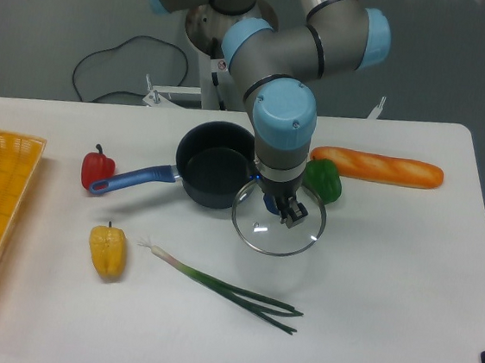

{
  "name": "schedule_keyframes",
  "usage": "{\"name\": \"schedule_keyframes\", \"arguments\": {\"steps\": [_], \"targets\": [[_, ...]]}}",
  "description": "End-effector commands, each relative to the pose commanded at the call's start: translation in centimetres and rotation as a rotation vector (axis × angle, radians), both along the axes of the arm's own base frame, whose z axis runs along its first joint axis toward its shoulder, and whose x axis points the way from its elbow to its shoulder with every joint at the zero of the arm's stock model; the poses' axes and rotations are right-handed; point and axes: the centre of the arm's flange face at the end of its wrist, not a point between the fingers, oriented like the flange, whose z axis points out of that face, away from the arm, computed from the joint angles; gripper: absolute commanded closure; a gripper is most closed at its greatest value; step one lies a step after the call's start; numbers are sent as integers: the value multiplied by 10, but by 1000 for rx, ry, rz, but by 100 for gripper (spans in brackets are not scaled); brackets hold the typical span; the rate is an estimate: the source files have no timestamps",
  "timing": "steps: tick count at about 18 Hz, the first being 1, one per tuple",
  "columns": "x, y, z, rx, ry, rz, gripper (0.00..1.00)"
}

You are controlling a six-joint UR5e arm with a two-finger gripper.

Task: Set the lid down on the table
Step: 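Lower the held glass lid toward the table beside the saucepan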

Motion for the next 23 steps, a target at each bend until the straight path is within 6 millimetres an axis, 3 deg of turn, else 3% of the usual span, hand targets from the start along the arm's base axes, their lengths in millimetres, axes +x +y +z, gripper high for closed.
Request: {"name": "schedule_keyframes", "arguments": {"steps": [13,17,20,23], "targets": [[2,6,-8,-9,6,169,47],[0,11,-27,-35,-4,259,47],[-10,12,-42,-53,-18,276,47],[-28,6,-43,-45,-23,301,47]]}}
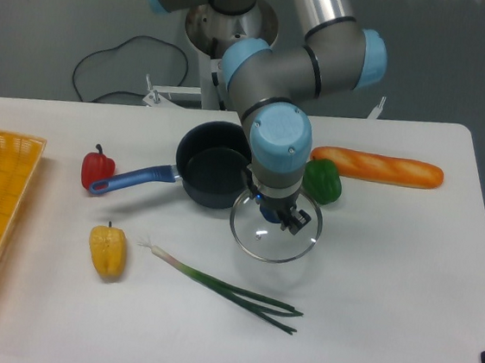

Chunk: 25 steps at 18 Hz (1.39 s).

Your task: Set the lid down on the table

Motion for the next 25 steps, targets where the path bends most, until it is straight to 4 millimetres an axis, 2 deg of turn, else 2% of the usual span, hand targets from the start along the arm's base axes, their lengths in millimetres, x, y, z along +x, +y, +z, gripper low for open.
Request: {"name": "schedule_keyframes", "arguments": {"steps": [5,14,25], "targets": [[-8,0,-6,0,-6,25,45],[-27,11,-41,48,9,213,45],[-26,11,-56,31,-7,204,43]]}}
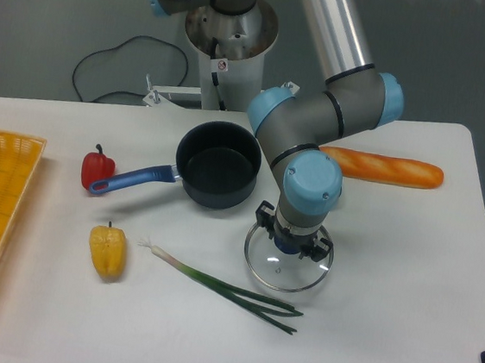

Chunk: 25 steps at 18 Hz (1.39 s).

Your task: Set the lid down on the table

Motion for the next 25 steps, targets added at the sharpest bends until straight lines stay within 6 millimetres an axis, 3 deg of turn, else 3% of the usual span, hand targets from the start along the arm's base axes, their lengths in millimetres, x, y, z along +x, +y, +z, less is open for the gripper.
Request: {"name": "schedule_keyframes", "arguments": {"steps": [25], "targets": [[2,-1,-20,-20,-29,0,39]]}}
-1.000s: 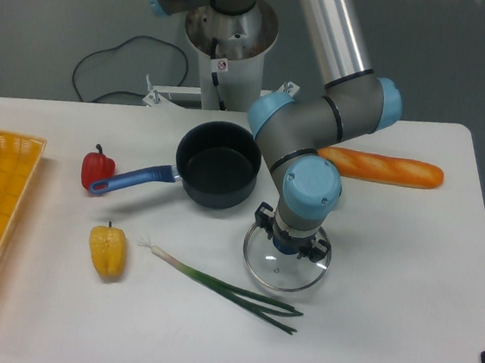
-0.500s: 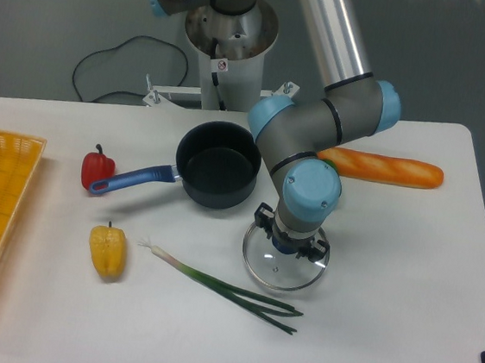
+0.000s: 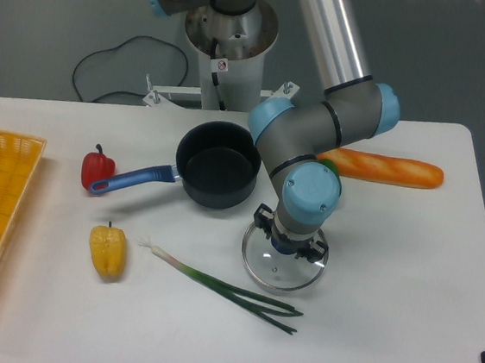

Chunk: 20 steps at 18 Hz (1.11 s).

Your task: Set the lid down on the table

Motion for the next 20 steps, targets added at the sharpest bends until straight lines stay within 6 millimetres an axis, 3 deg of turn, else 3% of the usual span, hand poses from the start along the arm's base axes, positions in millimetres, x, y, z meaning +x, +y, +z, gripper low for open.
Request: {"name": "schedule_keyframes", "arguments": {"steps": [20], "targets": [[2,-1,-6,-7,-7,-2,36]]}}
